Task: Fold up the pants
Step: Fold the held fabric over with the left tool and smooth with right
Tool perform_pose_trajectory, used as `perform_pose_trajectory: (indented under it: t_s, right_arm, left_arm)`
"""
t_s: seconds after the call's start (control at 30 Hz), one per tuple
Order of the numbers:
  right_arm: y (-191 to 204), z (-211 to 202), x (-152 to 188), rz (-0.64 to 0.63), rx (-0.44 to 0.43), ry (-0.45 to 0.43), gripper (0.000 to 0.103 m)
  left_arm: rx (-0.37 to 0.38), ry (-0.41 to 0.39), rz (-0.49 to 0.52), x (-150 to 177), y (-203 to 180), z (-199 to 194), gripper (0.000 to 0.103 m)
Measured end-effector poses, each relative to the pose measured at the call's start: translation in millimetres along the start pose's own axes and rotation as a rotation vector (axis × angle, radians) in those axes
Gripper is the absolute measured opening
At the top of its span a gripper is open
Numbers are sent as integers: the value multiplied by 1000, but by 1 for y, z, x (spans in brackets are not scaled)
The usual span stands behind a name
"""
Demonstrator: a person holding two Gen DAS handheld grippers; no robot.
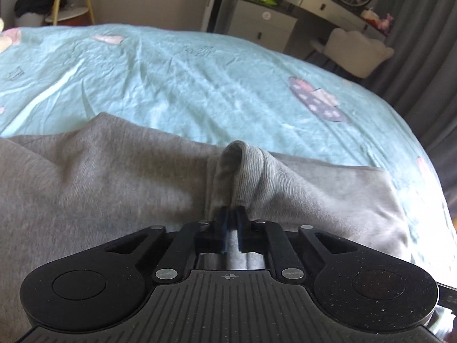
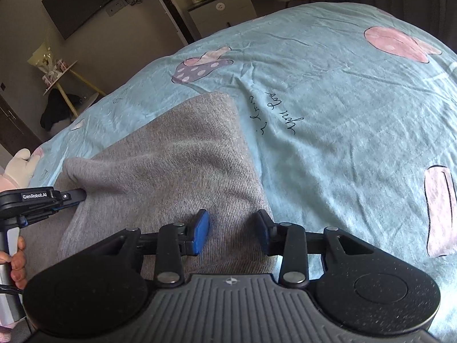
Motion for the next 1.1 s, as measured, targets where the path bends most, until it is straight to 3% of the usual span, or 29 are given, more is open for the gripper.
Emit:
perform_pose_trajectory:
  t_s: [0.07, 0.17, 0.2, 0.23, 0.27, 0.3, 0.33, 0.37, 0.5, 0.63, 0.73, 0.8, 0.97, 1.03, 1.1]
  right_arm:
    - [-1, 0, 0, 11, -9, -1, 37]
    - [-1, 0, -1, 22, -17, -1, 37]
    - [-2, 0, -1, 27, -22, -1, 37]
    - [-2, 0, -1, 33, -26, -2, 37]
    - [-3, -1, -1, 38, -32, -2, 37]
    - [-4, -1, -1, 44, -39, -3, 38]
    - [-5, -1, -1, 50, -45, -2, 39]
    - [-5, -1, -2, 54, -51, -2, 40]
    - [-3, -2, -2, 47, -54, -4, 43]
    - [1, -16, -1, 31, -65, -41, 44]
    - [7, -28, 1, -3, -86, -77, 45]
    - [12, -33, 3, -34, -80, -88, 50]
    - [22, -26, 6, -92, -48, -48, 52]
    - [23, -23, 6, -103, -26, -39, 52]
    - [26, -25, 7, -115, -12, -44, 52]
  left_arm:
    - [-15, -5, -21, 1, 4, 2, 7]
    - [-130, 2, -35, 6, 9, -4, 6]
    - [-107, 11, -34, 10, 10, -8, 7]
    - [-59, 27, -37, 16, 10, -13, 14]
    - [-19, 59, -50, 24, 11, -16, 28]
    - [-10, 80, -68, 33, 14, -19, 38]
    - [-13, 88, -82, 41, 16, -22, 53]
    - [-10, 98, -84, 49, 17, -25, 55]
    - [12, 107, -83, 64, 12, -33, 55]
    - [68, 127, -108, 66, 1, -31, 44]
    - [70, 133, -112, 65, -3, -26, 44]
    - [80, 139, -102, 65, -4, -21, 44]
    - [162, 144, -184, 64, 9, -15, 42]
    - [170, 143, -215, 65, 15, -15, 28]
    - [213, 142, -244, 65, 19, -16, 23]
Point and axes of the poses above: each gripper's, at about its wrist camera, not at the fingertips, and z roughly the way its jaws point, y to its left, x to its underside, the point moved 8 cm from there along z, roughly the way its jaws point, and after that the axes turned 9 degrees about y, right-handed, at the moved point
